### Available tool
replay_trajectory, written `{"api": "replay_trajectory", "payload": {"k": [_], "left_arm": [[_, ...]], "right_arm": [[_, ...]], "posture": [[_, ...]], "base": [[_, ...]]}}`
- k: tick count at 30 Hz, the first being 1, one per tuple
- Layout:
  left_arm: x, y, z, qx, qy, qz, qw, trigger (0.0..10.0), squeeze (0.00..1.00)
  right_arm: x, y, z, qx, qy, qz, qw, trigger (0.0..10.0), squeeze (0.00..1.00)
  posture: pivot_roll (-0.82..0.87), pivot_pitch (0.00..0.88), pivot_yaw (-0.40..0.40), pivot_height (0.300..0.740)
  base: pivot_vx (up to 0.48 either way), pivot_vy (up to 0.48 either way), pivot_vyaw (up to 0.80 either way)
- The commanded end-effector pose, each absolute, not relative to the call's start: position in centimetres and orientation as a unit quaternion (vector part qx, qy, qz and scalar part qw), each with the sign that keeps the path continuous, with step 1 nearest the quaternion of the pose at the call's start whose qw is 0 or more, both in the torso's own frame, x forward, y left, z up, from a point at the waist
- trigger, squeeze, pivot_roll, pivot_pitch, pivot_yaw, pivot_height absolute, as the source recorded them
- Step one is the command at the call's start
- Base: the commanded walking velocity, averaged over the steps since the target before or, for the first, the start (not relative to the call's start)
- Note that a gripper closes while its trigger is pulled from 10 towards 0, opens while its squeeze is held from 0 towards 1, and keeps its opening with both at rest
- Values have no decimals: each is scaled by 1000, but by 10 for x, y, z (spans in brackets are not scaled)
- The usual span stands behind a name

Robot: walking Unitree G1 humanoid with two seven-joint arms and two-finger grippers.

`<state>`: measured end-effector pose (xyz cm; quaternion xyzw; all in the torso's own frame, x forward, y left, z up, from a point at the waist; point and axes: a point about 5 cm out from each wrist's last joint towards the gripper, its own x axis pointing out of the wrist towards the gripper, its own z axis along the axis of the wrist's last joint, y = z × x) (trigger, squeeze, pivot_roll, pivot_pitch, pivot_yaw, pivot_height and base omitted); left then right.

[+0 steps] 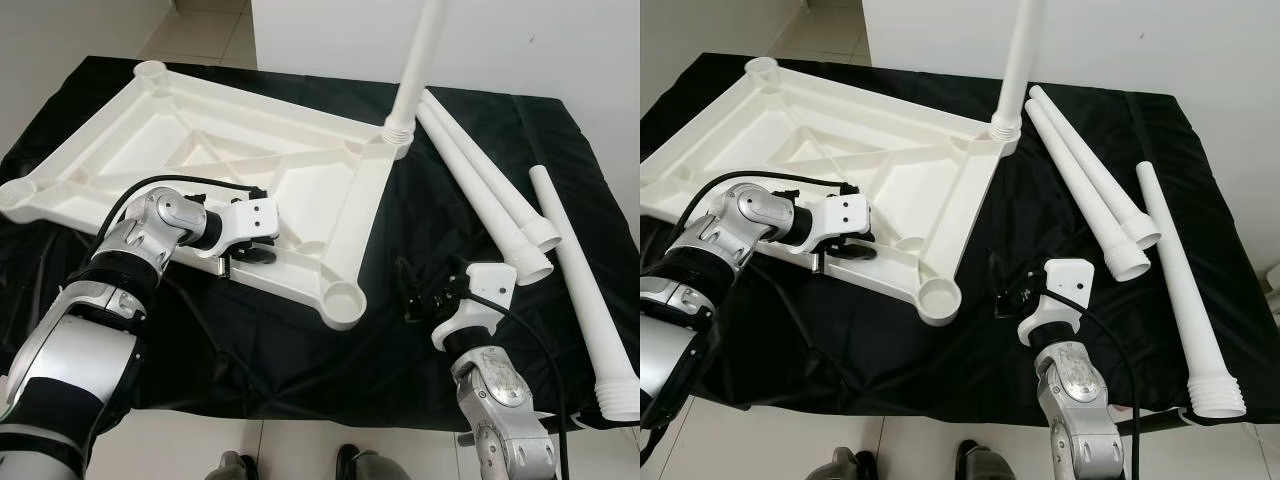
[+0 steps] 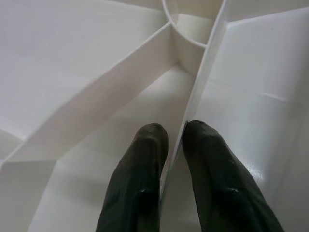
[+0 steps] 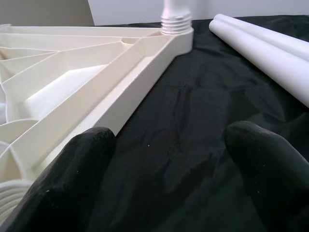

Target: Building children table

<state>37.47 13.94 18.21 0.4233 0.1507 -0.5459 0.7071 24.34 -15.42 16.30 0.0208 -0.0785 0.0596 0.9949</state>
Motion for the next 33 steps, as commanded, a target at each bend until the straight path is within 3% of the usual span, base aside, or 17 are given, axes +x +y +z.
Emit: {"api": "replay_trajectory", "payload": {"k": [1,8,9,10,11,13,18,19,26,27,28,33], "left_arm": [[364,146,137,372,213,-526,735,0,0],[361,121,144,347,175,-555,736,0,0],[357,114,145,341,160,-574,727,2549,0],[354,110,147,337,149,-588,720,10000,0],[354,110,147,337,149,-588,720,10000,0],[340,91,152,319,114,-637,692,10000,0],[329,84,151,312,108,-663,672,10000,0],[326,84,150,311,110,-670,665,10000,1000],[317,82,153,303,97,-681,659,10000,1000],[315,82,156,302,93,-681,660,10000,780],[314,83,161,296,87,-685,660,10000,0],[312,87,180,266,70,-695,664,10000,0]], "right_arm": [[243,-156,159,23,-72,58,995,10000,0],[245,-155,161,24,-75,60,995,10000,0],[246,-155,161,24,-75,60,995,10000,0],[246,-155,162,23,-76,60,995,10000,0],[246,-155,162,23,-76,60,995,10000,0],[247,-156,162,22,-77,59,995,10000,0],[248,-156,163,21,-78,59,995,10000,0],[249,-157,163,21,-79,58,995,10000,0],[252,-156,165,22,-86,58,994,10000,0],[253,-156,166,23,-87,58,994,10000,0],[256,-156,168,23,-91,58,994,10000,0],[262,-157,173,24,-100,57,993,10000,0]], "posture": [[-20,173,-14,740],[-18,181,-18,740],[-18,185,-19,740],[-18,185,-19,740],[-18,185,-19,740],[-17,193,-23,740],[-17,193,-23,740],[-18,195,-23,740],[-13,192,-22,740],[-13,192,-22,740],[-13,192,-22,740],[-11,189,-24,740]], "base": [[0,0,0],[0,0,0],[0,0,0],[0,0,0],[0,0,0],[0,0,0],[0,0,0],[0,0,0],[0,0,0],[0,0,0],[0,0,0],[0,0,0]]}}
